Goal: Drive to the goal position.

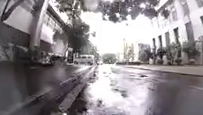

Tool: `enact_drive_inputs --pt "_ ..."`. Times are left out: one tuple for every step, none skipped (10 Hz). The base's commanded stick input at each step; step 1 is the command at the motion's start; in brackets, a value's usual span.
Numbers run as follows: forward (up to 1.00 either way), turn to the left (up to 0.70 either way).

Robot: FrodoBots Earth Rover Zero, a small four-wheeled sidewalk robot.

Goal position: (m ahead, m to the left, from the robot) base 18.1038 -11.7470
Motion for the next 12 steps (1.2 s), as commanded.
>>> enact_drive_inputs --pt "0.70 0.00" --pt "0.70 0.03" --pt "0.70 0.14" --pt "0.70 0.14" --pt "0.70 0.14" --pt "0.70 0.14" --pt "0.70 0.12" --pt "0.70 0.03" --pt "0.70 0.00" --pt "0.70 0.00" --pt "0.70 0.00" --pt "0.70 0.00"
